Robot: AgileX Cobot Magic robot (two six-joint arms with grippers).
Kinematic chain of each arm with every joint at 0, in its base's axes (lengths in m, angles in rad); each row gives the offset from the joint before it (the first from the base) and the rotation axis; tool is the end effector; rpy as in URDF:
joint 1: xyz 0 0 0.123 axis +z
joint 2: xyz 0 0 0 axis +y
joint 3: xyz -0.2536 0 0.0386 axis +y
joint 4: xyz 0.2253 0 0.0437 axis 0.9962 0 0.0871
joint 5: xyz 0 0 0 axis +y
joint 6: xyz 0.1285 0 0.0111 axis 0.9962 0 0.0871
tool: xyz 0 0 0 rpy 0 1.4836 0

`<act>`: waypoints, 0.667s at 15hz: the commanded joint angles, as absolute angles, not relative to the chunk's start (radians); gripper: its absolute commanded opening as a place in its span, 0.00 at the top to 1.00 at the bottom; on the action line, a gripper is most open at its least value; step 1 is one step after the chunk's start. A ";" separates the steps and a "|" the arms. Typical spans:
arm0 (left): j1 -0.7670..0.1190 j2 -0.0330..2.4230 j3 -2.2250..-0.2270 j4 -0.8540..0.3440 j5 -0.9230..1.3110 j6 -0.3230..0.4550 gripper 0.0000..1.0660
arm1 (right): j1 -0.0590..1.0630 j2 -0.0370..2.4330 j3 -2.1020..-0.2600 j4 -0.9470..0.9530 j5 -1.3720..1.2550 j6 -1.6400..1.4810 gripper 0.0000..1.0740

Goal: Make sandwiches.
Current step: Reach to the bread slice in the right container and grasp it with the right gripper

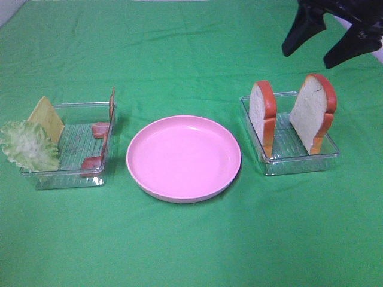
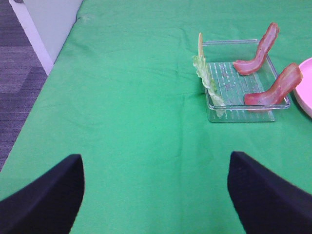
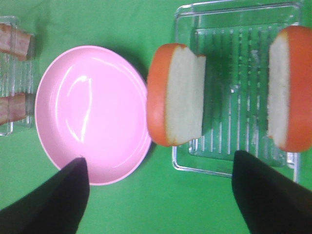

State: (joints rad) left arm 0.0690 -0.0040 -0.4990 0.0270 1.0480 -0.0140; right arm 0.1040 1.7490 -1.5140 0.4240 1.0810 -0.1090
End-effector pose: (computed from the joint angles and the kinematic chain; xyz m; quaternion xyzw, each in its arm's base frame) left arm 0.0379 0.0056 0.2504 -0.0357 0.8483 0.0280 0.5276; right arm 0.3500 0.0836 0.2442 -0.0368 0.9649 0.1994 0.1669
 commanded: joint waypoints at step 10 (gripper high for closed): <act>0.065 -0.028 -0.498 0.030 1.044 -0.015 0.28 | 0.270 2.140 -1.856 0.195 1.283 0.066 0.31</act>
